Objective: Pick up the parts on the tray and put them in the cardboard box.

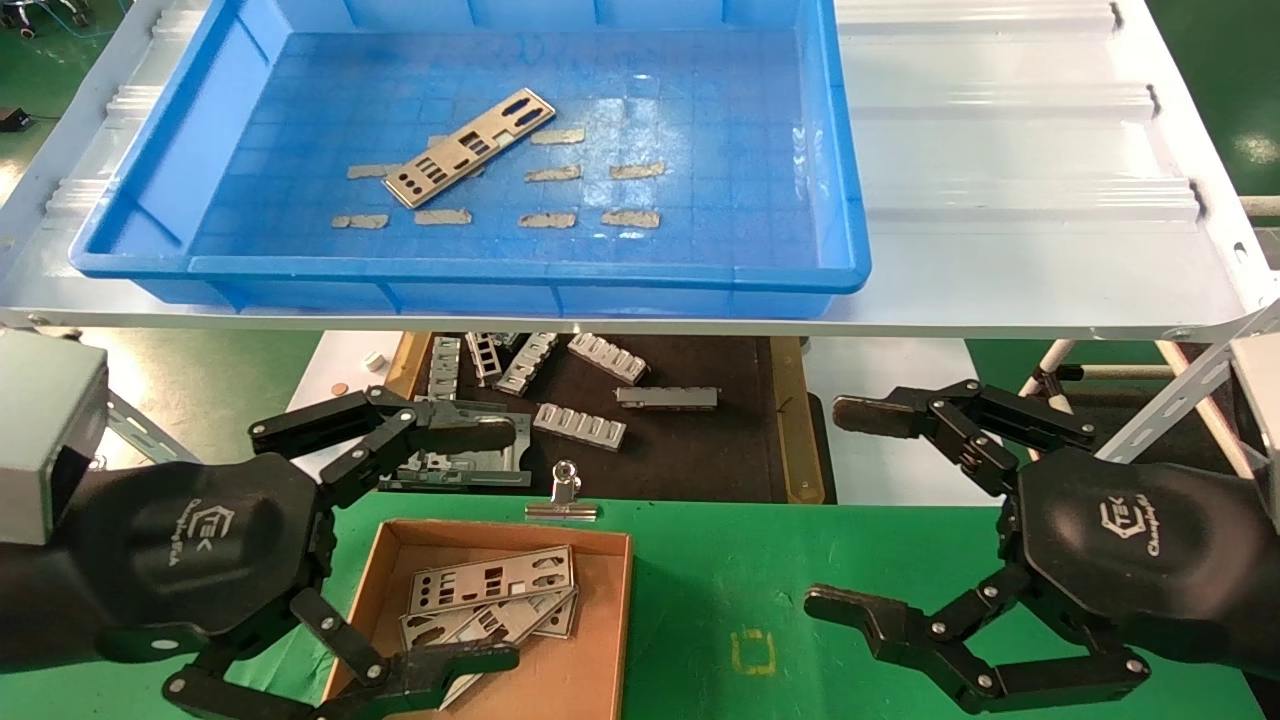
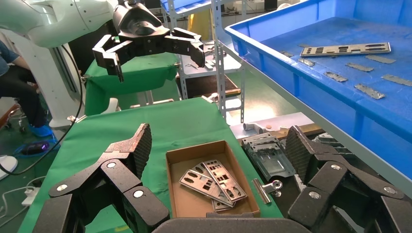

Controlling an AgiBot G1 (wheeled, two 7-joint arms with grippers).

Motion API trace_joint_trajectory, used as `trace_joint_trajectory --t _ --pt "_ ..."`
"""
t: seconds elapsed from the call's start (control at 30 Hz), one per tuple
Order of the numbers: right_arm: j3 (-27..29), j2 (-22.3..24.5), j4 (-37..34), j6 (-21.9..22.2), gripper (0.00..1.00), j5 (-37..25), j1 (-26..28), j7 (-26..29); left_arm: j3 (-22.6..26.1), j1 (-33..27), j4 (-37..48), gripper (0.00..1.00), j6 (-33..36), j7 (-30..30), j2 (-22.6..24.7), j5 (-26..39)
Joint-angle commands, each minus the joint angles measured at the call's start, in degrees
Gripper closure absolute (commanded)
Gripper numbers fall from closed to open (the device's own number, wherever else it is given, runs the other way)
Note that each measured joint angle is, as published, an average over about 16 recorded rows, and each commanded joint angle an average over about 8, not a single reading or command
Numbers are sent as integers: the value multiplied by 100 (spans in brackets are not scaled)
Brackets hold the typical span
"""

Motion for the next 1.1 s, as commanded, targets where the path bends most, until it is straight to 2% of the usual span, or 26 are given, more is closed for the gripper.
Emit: trace_joint_trajectory --t 0.03,1.1 --pt "0 0 0 0 0 0 0 0 0 0 0 0 0 0 0 0" --pt "0 0 0 0 0 0 0 0 0 0 0 0 0 0 0 0"
